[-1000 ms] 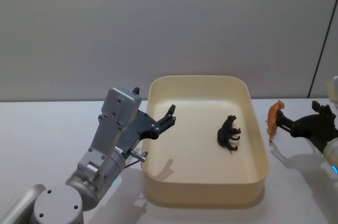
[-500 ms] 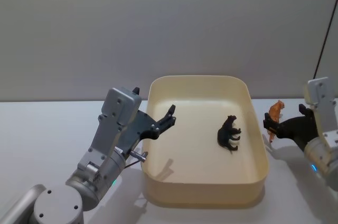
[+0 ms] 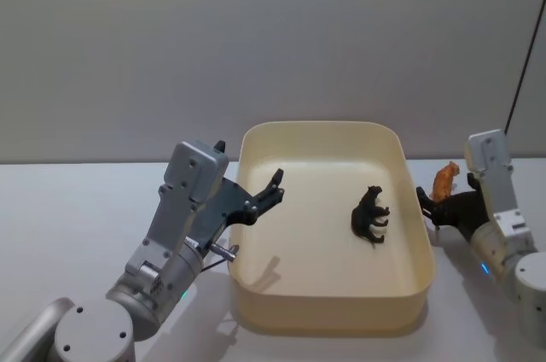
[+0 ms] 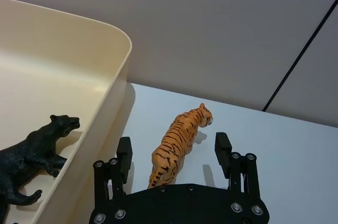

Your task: Pick up the toy alternately with two hands and place it into the central storage box.

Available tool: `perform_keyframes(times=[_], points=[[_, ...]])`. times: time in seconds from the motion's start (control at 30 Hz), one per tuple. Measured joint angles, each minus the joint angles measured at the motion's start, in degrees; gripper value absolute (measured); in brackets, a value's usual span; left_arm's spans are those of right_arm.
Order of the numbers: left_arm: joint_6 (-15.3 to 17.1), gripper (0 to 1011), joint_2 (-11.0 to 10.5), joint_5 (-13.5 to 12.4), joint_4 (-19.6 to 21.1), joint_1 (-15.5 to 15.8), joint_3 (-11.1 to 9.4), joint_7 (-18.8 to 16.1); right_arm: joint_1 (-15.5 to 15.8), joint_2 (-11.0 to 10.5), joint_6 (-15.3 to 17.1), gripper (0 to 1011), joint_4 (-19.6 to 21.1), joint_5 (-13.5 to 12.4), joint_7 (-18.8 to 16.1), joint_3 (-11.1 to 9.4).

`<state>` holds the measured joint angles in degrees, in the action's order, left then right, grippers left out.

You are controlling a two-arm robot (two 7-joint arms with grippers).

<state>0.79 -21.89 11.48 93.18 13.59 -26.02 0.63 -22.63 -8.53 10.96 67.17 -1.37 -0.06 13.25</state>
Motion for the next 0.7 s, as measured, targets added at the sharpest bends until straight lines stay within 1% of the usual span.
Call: perform_keyframes(times=[0.13,0.17,0.37,0.43,0.47,0.5,0.53,0.57,0.6,0.67,0.7], points=[[0.0,1001,0.0,0.0,0.0,0.0,0.0,0.0,-0.9,0.5,-0.5,901,-1.7,0.4,0.2,0.2],[0.0,1001,0.0,0.0,0.0,0.0,0.0,0.0,-1.1,0.7,-0.6,862,-2.3,0.6,0.3,0.3],[0.0,1001,0.0,0.0,0.0,0.0,0.0,0.0,-2.0,1.1,-1.1,717,-3.9,1.0,0.5,0.5],[0.0,1001,0.0,0.0,0.0,0.0,0.0,0.0,-2.1,1.2,-1.2,643,-4.2,1.1,0.5,0.6],[0.0,1001,0.0,0.0,0.0,0.0,0.0,0.0,-2.2,1.3,-1.2,589,-4.3,1.1,0.5,0.6],[0.0,1001,0.0,0.0,0.0,0.0,0.0,0.0,-2.3,1.3,-1.3,589,-4.4,1.2,0.5,0.6],[0.0,1001,0.0,0.0,0.0,0.0,0.0,0.0,-2.4,1.4,-1.3,543,-4.7,1.2,0.6,0.6],[0.0,1001,0.0,0.0,0.0,0.0,0.0,0.0,-2.4,1.4,-1.4,519,-4.8,1.3,0.6,0.6],[0.0,1001,0.0,0.0,0.0,0.0,0.0,0.0,-2.5,1.4,-1.4,459,-5.0,1.3,0.6,0.7],[0.0,1001,0.0,0.0,0.0,0.0,0.0,0.0,-2.6,1.5,-1.5,423,-5.2,1.3,0.6,0.7],[0.0,1001,0.0,0.0,0.0,0.0,0.0,0.0,-2.7,1.5,-1.5,389,-5.2,1.4,0.6,0.7]])
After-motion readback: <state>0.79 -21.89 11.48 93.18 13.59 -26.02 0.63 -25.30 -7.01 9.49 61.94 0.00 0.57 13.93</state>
